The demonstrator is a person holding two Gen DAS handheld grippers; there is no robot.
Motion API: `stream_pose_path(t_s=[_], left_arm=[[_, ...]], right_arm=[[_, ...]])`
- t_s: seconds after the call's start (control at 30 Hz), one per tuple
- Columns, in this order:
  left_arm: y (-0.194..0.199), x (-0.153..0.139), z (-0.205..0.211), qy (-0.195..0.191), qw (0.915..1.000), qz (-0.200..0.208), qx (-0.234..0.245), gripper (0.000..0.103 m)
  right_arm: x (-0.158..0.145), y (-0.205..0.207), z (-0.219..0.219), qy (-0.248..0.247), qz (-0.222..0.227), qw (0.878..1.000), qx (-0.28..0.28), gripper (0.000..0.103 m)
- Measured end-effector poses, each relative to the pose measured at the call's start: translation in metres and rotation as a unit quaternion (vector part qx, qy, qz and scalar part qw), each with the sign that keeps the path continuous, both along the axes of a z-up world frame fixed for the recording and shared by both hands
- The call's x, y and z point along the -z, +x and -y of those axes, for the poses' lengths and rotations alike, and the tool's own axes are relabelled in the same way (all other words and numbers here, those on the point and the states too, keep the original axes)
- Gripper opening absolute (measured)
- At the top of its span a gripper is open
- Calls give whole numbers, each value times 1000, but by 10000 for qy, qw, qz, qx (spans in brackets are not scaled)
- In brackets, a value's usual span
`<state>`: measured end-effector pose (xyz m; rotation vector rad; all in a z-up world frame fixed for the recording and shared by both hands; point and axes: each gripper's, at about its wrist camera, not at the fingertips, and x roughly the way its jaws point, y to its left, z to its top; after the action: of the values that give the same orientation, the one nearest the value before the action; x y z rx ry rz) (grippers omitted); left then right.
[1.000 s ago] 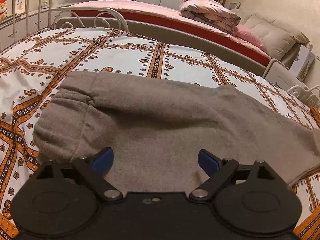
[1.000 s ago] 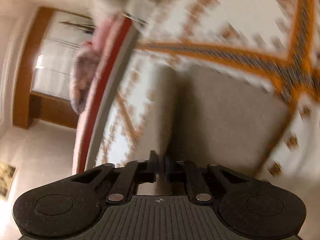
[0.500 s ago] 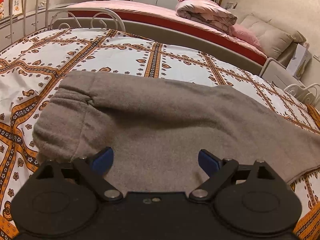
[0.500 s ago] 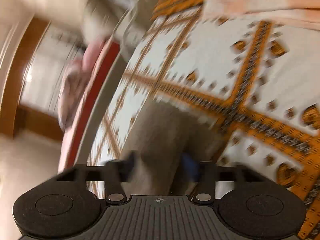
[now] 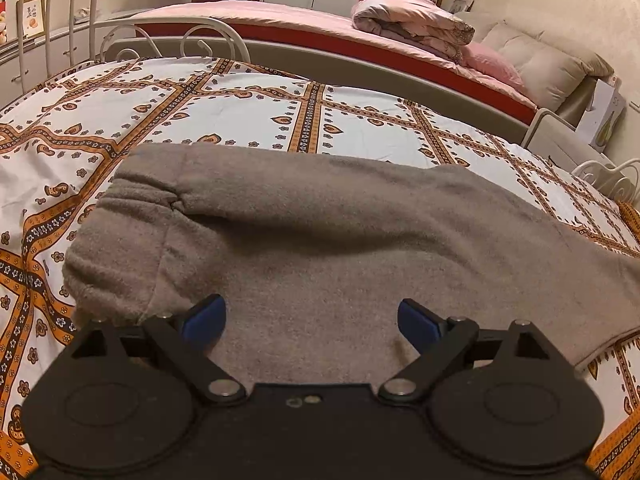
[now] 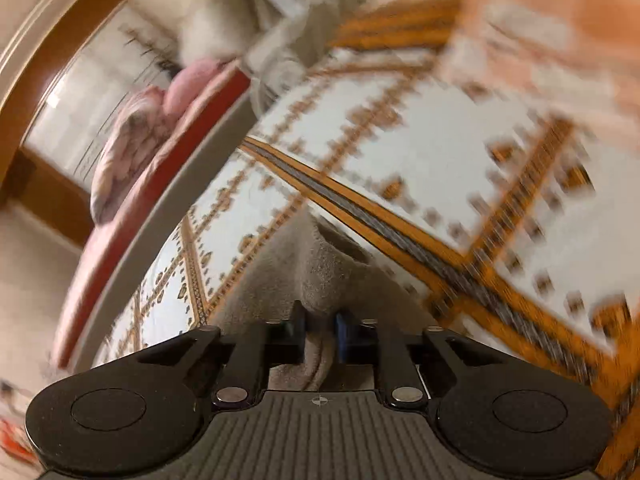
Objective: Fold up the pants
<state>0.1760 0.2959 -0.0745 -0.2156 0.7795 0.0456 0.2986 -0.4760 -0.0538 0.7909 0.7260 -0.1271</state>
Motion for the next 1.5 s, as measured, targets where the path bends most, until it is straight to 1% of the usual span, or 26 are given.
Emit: stream_pose_path(t_s=[0.03,0.1,0.17,0.23,0.27,0.3,0.33,0.37,0.4,0.43,0.47,0.5,0.57,0.7,0.8,0.9,1.0,1.03,1.07,1.1,1.13,1.2,1.27,1.33,1.43,1.5], left_arm=[[0,0,1,9,10000,2,2,86],[-1,0,1,44,10000,1,25,86],[-1,0,2,69,10000,4,47,86],[-1,0,2,46,10000,17,46,86],[-2,0,2,39,10000,24,51,86],[-2,0,1,36,10000,28,61,86],[-2,0,1,33,10000,29,79,86],[-2,0,0,22,10000,32,88,86],[-2,0,0,0,10000,37,86,86],[-2,0,-1,-19,10000,41,73,86],[-1,0,-1,-30,10000,42,62,86],[-1,0,0,-23,10000,40,60,86],[-1,0,0,-10,10000,35,71,86],[-2,0,0,-2,10000,35,76,86],[-3,0,-1,-9,10000,40,83,86],[-3,0,0,-22,10000,45,75,86],[-2,-1,1,20,10000,38,81,86],[-2,0,1,35,9999,32,91,86],[-2,-1,1,32,9999,32,93,86],[-3,-1,1,15,10000,37,83,86],[-3,-1,1,3,10000,42,73,86],[-3,-1,1,13,10000,40,88,86],[-3,-1,0,0,9999,43,95,86],[-3,-1,0,-36,10000,44,43,86],[-1,0,3,22,10000,13,26,89],[-1,0,5,60,10000,-2,36,89]], right_arm=[[-7,6,-7,-193,105,9997,-136,11],[-37,6,-19,-272,931,9947,-330,9],[-67,-2,-23,-130,1736,9844,-240,8],[-80,-14,-22,-173,2228,9746,-112,8],[-79,-20,-19,-237,2343,9719,-53,8],[-68,-23,-14,-222,2184,9756,8,8],[-46,-20,-5,-94,1563,9876,94,8],[-9,-9,6,350,509,9980,100,9],[21,-5,12,593,-282,9978,127,9],[43,-5,17,666,-672,9954,125,8],[47,-7,24,836,-556,9949,105,8],[40,-10,29,904,-363,9950,218,8],[28,-13,26,731,-76,9972,120,8],[26,-8,20,643,-112,9978,84,8],[30,-3,21,688,-267,9971,183,8],[26,-5,22,613,-249,9976,183,8],[6,-8,20,448,370,9983,9,8],[6,-5,19,359,300,9989,-2,8],[12,-3,20,347,31,9994,58,9],[25,-2,22,513,-384,9979,104,9],[35,-6,26,706,-619,9955,151,10],[34,-24,36,1143,-429,9921,275,18],[22,-37,42,1104,-219,9926,446,46],[24,-43,46,1228,-258,9908,511,47],[39,-45,49,1495,-541,9859,527,47],[45,-43,53,1704,-464,9825,586,47]])
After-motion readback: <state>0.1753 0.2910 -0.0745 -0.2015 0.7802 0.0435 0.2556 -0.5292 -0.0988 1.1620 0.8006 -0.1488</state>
